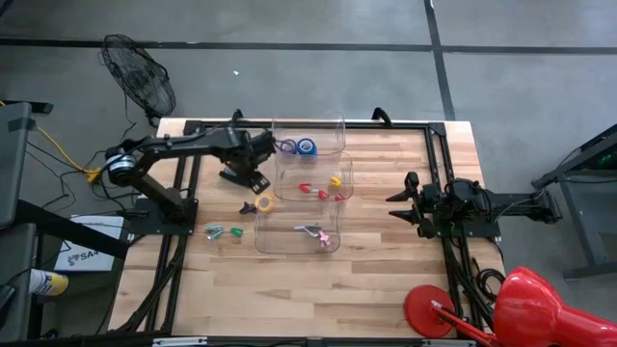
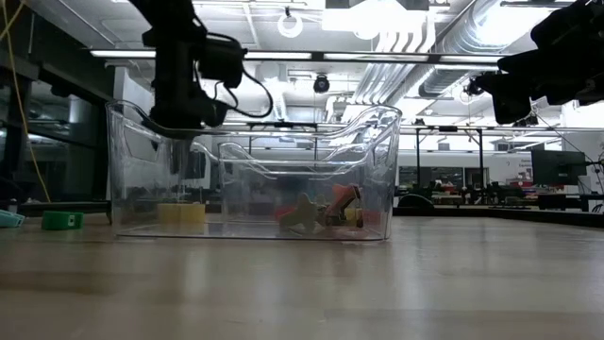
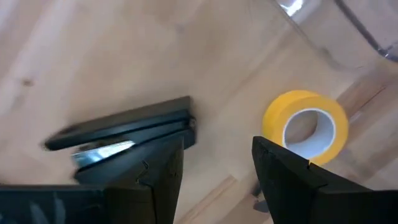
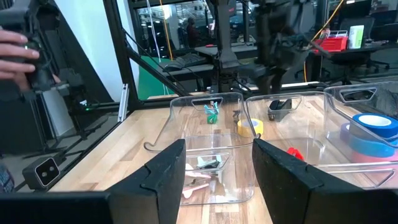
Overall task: Pick and place Stapler, Stapler remover, tape
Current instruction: Put the yellow tape into the top transparent bin
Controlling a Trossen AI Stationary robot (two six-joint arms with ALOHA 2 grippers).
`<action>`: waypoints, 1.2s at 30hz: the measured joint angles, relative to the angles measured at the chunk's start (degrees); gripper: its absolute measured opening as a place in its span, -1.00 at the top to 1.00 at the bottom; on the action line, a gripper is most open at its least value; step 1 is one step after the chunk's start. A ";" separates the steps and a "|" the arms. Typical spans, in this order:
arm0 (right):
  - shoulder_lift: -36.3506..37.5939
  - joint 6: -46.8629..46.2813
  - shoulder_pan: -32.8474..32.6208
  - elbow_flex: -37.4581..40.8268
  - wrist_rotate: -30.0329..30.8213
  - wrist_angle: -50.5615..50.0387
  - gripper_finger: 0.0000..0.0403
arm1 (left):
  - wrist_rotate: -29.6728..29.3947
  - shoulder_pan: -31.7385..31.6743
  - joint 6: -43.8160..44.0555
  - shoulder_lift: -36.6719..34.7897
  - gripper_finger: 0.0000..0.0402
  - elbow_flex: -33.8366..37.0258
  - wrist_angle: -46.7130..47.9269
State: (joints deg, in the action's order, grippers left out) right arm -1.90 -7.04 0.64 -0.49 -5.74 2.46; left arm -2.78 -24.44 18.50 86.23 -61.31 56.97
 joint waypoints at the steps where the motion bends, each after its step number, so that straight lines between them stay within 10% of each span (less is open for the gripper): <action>1: -0.01 0.00 0.01 -0.01 -0.01 0.00 0.12 | 0.52 0.42 0.71 -0.04 0.07 1.16 -1.41; 36: 0.00 0.00 0.01 0.00 0.00 -0.04 0.12 | 10.52 3.49 2.84 0.05 0.07 14.59 -19.96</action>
State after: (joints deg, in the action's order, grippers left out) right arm -1.90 -7.04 0.64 -0.49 -5.74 2.42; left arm 7.74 -20.95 21.34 86.28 -46.72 37.01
